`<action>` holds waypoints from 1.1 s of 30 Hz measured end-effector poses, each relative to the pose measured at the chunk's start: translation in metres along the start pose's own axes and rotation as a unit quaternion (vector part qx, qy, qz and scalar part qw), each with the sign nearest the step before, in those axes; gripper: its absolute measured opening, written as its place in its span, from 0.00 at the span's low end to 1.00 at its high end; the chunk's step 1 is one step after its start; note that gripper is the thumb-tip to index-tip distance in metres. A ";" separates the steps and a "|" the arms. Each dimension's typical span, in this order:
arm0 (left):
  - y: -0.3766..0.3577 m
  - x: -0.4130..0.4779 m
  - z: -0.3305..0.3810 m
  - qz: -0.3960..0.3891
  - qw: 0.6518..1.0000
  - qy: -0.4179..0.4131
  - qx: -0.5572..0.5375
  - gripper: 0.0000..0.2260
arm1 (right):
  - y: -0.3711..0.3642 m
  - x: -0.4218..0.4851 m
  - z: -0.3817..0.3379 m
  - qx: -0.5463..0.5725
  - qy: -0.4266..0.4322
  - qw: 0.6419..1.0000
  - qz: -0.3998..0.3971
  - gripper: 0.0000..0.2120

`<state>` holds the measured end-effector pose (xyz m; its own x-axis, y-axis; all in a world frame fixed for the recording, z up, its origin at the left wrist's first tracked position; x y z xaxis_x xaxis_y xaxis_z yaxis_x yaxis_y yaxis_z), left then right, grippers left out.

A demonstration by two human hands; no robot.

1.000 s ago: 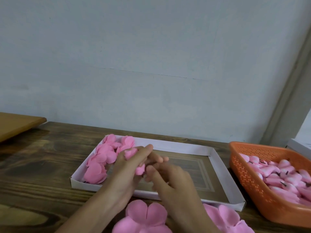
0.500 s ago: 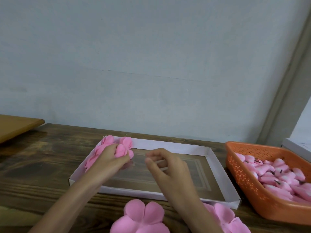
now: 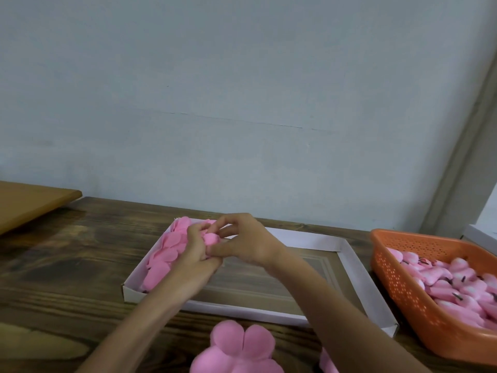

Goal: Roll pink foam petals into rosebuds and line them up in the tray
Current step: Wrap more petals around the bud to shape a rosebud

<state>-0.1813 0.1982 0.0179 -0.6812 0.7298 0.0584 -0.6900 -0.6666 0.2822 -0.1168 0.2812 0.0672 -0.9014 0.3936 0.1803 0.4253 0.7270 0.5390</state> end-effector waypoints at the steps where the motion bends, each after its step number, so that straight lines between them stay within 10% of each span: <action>1: 0.001 0.002 -0.003 0.008 0.999 0.015 -0.028 0.29 | -0.003 0.002 0.002 0.015 -0.004 1.000 -0.016 0.11; 7: 0.015 0.003 -0.003 0.015 0.996 -0.019 0.089 0.54 | -0.008 0.018 0.028 0.110 -0.093 0.989 -0.039 0.15; 12: 0.061 -0.012 0.030 0.216 0.932 -0.130 0.261 0.33 | -0.017 0.030 0.061 0.028 -0.176 0.983 -0.050 0.17; 17: 0.087 -0.045 0.054 0.377 0.877 -0.232 0.189 0.16 | -0.041 0.037 0.067 -0.047 -0.205 0.976 -0.062 0.22; 33: 0.080 -0.054 0.060 0.367 0.881 -0.262 0.141 0.10 | 0.031 0.018 0.005 -0.185 -0.096 0.978 0.028 0.19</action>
<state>-0.1851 0.1143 0.0949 -0.6612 0.1371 0.7375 0.0276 -0.9780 0.2066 -0.1198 0.3139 0.0826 -0.8305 0.5515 0.0784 0.3826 0.4626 0.7997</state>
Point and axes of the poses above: each hand's wrist, its own x-axis towards the middle knuckle, its own y-axis out of the back of the hand, z = x × y, the point moved 10 cm from there along x, towards the middle knuckle, and after that the axes turned 3 degrees about y, right-handed, at the moved point
